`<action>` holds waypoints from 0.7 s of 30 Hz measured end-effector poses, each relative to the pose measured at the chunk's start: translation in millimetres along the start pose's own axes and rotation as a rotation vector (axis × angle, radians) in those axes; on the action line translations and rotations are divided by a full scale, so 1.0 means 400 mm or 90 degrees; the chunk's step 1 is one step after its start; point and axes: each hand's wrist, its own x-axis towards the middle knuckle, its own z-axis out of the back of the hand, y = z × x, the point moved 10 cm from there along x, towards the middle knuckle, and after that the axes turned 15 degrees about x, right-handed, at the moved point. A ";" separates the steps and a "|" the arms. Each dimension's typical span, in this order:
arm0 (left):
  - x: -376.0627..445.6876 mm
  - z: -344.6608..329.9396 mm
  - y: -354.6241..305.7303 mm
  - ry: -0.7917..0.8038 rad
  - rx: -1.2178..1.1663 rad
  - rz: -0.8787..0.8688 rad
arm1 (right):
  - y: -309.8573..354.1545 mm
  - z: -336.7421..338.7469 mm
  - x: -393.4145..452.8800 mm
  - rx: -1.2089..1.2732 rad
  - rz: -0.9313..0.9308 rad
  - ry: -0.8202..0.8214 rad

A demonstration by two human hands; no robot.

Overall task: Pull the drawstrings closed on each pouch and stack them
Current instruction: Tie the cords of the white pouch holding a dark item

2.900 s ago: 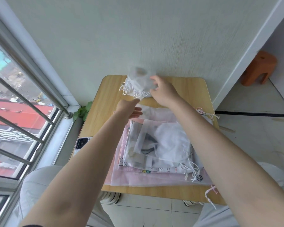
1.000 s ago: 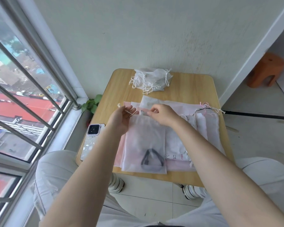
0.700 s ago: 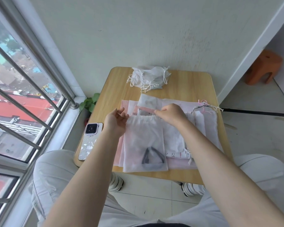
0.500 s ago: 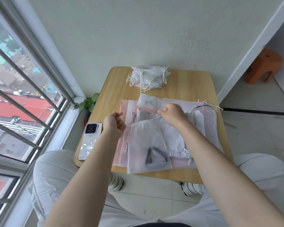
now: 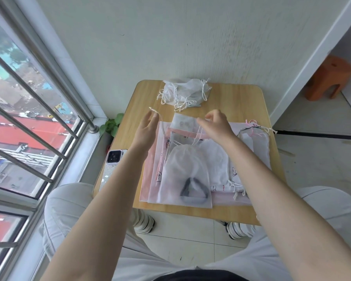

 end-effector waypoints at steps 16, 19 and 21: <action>-0.044 -0.143 0.016 0.110 0.357 0.054 | -0.090 -0.138 -0.065 -0.038 -0.085 0.194; -0.039 -0.142 0.029 0.091 0.271 0.073 | -0.097 -0.152 -0.072 0.003 -0.084 0.206; -0.045 -0.134 0.025 0.063 0.176 0.073 | -0.103 -0.158 -0.073 0.018 -0.084 0.214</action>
